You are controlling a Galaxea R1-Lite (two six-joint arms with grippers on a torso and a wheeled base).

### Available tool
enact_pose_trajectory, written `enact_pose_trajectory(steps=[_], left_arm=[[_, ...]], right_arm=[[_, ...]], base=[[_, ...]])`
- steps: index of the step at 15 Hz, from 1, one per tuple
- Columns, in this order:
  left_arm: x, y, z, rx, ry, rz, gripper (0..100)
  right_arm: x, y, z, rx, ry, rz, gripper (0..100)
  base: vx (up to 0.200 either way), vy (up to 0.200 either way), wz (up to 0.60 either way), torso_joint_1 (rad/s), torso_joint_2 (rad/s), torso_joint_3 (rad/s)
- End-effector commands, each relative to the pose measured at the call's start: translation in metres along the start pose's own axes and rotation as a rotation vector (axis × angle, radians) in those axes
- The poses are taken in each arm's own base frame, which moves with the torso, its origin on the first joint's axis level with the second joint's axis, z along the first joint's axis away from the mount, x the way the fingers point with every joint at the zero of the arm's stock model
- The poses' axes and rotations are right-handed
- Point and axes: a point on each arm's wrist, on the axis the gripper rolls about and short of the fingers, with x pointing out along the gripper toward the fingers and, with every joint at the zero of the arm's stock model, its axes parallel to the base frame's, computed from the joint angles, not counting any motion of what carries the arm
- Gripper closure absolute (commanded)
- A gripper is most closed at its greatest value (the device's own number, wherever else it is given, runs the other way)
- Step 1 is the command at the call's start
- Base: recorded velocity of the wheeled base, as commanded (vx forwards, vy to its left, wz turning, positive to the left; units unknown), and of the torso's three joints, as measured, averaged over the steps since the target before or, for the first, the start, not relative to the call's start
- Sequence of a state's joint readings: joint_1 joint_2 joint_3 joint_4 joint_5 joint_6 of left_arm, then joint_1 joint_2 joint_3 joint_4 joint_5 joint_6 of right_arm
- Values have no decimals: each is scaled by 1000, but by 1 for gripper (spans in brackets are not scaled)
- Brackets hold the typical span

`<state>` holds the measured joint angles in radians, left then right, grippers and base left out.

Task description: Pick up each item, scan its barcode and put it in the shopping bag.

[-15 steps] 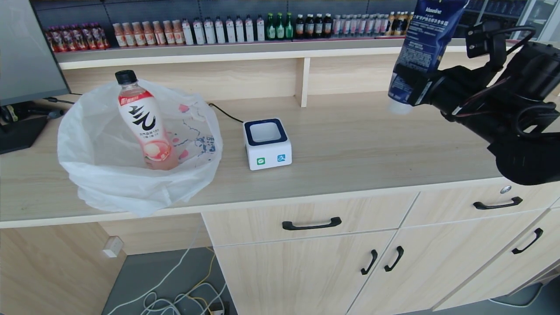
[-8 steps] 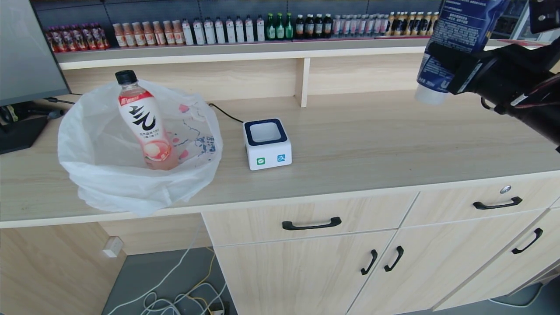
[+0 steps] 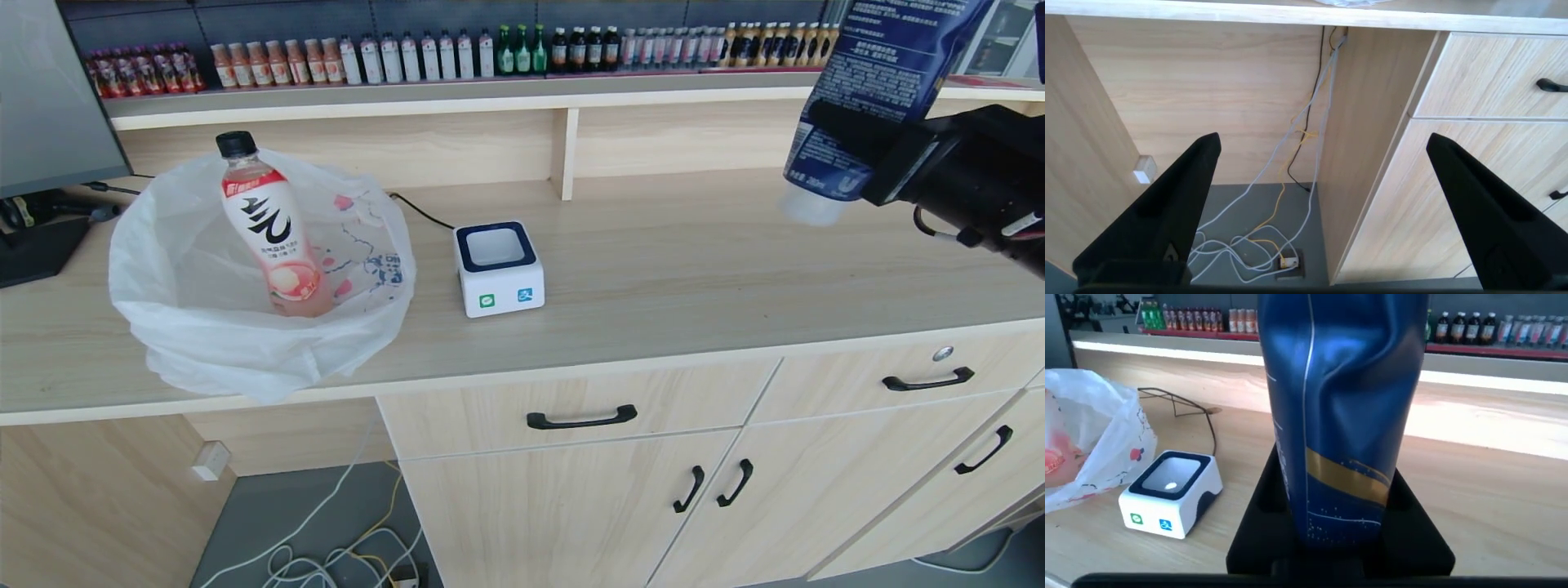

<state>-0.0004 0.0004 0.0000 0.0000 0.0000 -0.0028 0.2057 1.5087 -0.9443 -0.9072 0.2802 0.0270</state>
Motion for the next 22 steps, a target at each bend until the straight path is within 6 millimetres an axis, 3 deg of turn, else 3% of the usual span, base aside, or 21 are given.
enact_pose_trajectory(steps=[1,3,5,9,11,15,19,22], left_arm=[[0,0,0,0,0,0,0],[0,0,0,0,0,0,0],[0,0,0,0,0,-1,0],[0,0,0,0,0,0,0],[0,0,0,0,0,0,0],[0,0,0,0,0,0,0],[0,0,0,0,0,0,0],[0,0,0,0,0,0,0]], right_arm=[[7,1,-13,59,16,27,100],[16,6,-20,120,-28,70,100],[20,26,-25,226,-64,145,100],[25,51,-19,443,-132,269,100],[32,59,-28,487,-179,343,100],[44,63,-48,564,-176,454,100],[47,63,-43,702,-176,494,100],[39,62,-46,754,-123,603,100]], base=[[0,0,0,0,0,0],[0,0,0,0,0,0],[0,0,0,0,0,0],[0,0,0,0,0,0],[0,0,0,0,0,0],[0,0,0,0,0,0],[0,0,0,0,0,0],[0,0,0,0,0,0]])
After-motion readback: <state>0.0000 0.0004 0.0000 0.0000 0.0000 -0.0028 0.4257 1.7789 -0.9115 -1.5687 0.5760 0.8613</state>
